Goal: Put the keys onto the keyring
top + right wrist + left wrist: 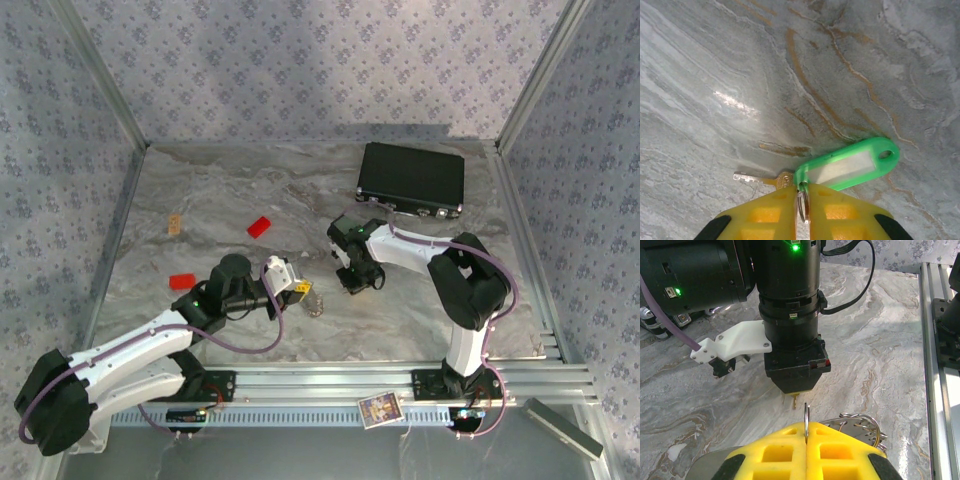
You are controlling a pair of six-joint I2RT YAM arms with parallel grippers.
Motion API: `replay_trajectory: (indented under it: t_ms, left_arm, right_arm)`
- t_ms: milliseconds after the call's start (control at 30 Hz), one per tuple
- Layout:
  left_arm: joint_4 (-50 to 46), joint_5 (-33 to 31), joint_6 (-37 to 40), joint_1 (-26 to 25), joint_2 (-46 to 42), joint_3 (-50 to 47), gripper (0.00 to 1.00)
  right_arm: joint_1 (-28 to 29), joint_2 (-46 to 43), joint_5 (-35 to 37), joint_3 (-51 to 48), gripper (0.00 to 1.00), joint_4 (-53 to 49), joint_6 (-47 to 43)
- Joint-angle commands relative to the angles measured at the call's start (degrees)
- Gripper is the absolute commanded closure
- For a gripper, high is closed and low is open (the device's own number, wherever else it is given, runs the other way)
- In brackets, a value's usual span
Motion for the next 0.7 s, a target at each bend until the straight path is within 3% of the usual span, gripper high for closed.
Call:
replay_trajectory:
  t_ms: [0,400,667]
  left_arm:
    - [1.1,1.4,0.9,-0.3,-0.1,1.7,1.00]
    - [1.6,1.5,0.6,-0.4,0.1,1.5,1.00]
    - [1.5,1.4,0.6,-0.4,0.2,1.5,1.00]
  right_arm:
    - [-0.3,0.4,-0.1,0.9,0.84,-2.1,-0.4]
    - [-0.2,0.8,-0.4,3.0,0.94,-2.4,-0.6]
    - [-0.3,2.1,-1.1,3.0,0.85,-2.7,-0.8]
